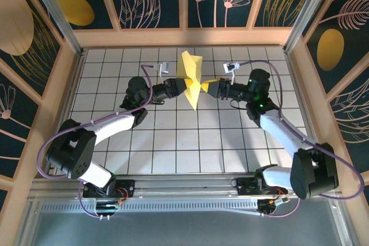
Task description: Fold a paper plane with a square sheet of paper (fold left side to right side)
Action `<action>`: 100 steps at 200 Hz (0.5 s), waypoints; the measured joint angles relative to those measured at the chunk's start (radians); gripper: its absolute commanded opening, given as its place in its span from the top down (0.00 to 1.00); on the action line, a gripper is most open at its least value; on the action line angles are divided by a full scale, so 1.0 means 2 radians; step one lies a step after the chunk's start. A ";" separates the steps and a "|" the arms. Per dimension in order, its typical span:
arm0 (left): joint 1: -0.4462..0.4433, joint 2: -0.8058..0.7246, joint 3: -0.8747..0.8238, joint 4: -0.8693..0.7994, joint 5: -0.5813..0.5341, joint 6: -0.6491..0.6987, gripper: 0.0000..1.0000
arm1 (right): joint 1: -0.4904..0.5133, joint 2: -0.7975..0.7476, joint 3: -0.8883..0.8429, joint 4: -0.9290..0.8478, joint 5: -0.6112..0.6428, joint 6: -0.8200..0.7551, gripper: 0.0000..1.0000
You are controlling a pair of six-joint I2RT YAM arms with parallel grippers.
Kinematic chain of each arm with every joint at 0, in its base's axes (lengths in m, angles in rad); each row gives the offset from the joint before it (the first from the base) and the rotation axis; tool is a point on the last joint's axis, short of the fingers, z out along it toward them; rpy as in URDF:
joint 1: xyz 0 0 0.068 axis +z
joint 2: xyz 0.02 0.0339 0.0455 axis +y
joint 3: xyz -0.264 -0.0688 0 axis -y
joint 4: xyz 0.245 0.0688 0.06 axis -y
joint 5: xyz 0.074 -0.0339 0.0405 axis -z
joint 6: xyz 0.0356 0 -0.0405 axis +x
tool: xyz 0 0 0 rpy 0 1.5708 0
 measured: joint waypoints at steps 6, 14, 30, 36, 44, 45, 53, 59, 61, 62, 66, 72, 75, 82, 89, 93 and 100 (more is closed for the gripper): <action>0.000 0.000 0.000 0.001 -0.001 0.000 1.00 | -0.004 -0.012 -0.002 -0.004 0.004 -0.005 0.41; -0.002 0.002 0.001 0.005 -0.002 0.000 1.00 | -0.009 -0.025 -0.007 -0.007 0.009 -0.008 0.37; -0.005 0.006 0.003 0.010 -0.005 -0.002 1.00 | -0.012 -0.044 -0.022 -0.008 0.013 -0.010 0.33; -0.006 0.007 0.003 0.011 -0.006 -0.002 1.00 | -0.011 -0.046 -0.029 -0.007 0.013 -0.007 0.31; -0.008 0.008 0.004 0.011 -0.006 -0.002 1.00 | -0.010 -0.046 -0.038 -0.005 0.013 -0.003 0.29; -0.008 0.008 0.004 0.011 -0.007 -0.002 1.00 | -0.009 -0.045 -0.039 -0.005 0.013 -0.003 0.29; -0.009 0.009 0.004 0.012 -0.008 -0.002 1.00 | -0.007 -0.043 -0.046 -0.005 0.013 0.002 0.27; -0.010 0.010 0.004 0.012 -0.008 -0.002 1.00 | -0.002 -0.039 -0.051 -0.004 0.013 0.006 0.27; -0.011 0.010 0.004 0.012 -0.008 -0.002 1.00 | -0.001 -0.038 -0.052 -0.004 0.013 0.008 0.27; -0.011 0.010 0.004 0.012 -0.008 -0.002 1.00 | 0.000 -0.037 -0.052 -0.004 0.013 0.008 0.27; -0.011 0.010 0.004 0.012 -0.009 -0.002 1.00 | 0.003 -0.035 -0.053 -0.002 0.013 0.009 0.26; -0.011 0.011 0.004 0.013 -0.009 -0.002 1.00 | 0.009 -0.031 -0.054 -0.001 0.013 0.011 0.27; -0.011 0.011 0.004 0.013 -0.010 -0.002 1.00 | 0.011 -0.029 -0.054 0.002 0.012 0.012 0.26; -0.012 0.011 0.004 0.014 -0.010 -0.002 1.00 | 0.018 -0.024 -0.054 0.008 0.011 0.015 0.26; -0.013 0.012 0.004 0.015 -0.010 -0.002 1.00 | 0.024 -0.019 -0.054 0.015 0.009 0.019 0.27; -0.014 0.012 0.005 0.015 -0.010 -0.002 1.00 | 0.026 -0.016 -0.053 0.019 0.008 0.020 0.27; -0.014 0.013 0.006 0.015 -0.010 -0.004 1.00 | 0.031 -0.009 -0.053 0.029 0.006 0.023 0.30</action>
